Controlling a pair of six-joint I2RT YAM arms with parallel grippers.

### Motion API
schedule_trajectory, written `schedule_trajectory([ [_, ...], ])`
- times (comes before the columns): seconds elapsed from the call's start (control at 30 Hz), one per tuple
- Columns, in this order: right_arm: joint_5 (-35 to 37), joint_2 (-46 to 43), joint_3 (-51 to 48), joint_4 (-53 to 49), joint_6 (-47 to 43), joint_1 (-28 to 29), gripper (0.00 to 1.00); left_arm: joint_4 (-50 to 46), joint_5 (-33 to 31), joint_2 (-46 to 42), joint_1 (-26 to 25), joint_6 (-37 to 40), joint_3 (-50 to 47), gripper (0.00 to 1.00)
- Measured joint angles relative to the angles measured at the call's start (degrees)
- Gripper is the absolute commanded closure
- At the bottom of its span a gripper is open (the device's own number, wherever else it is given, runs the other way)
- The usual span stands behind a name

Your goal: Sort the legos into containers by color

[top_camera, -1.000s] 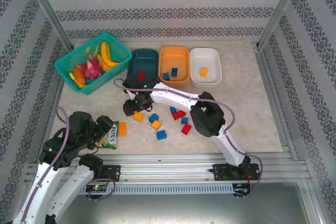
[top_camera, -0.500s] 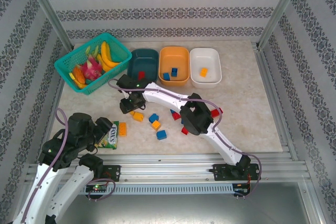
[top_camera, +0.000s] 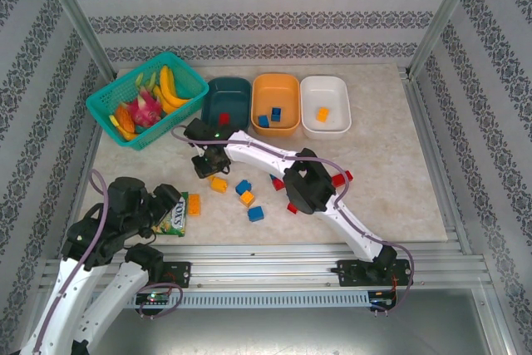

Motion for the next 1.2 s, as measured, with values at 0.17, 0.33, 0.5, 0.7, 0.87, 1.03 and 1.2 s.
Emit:
schedule_trajectory([
  [0.17,1.44,-8.87,-3.52,0.28,0.48,-2.34,0.88,9.38,5.33,9.81,0.0,3.21,2.64,0.16],
  [0.33,1.99,-25.05,-11.89,2.6,1.53,-12.17,0.88,19.82,9.14,24.26,-1.29,7.34,11.1,0.16],
  [0.5,2.45,-35.15,-19.93,4.85,1.77,-28.5,0.89,29.14,10.4,39.43,-6.8,10.64,19.8,0.15],
  [0.7,0.92,-31.58,-22.58,3.91,1.2,-41.13,0.88,36.68,11.08,54.77,-12.94,11.8,27.32,0.15],
  [0.87,-1.05,-23.1,-20.33,2.64,0.55,-43.5,0.88,38.86,11.47,62.86,-14.78,11.8,31.56,0.15],
  [1.03,-2.99,-16.74,-18.34,1.55,-0.02,-43.47,0.88,39.41,11.52,67.3,-15.39,12.0,35.36,0.15],
  [1.2,-3.45,-13.88,-18.21,0.94,-0.04,-43.47,0.86,39.36,11.47,69.85,-16.35,12.76,38.58,0.16],
])
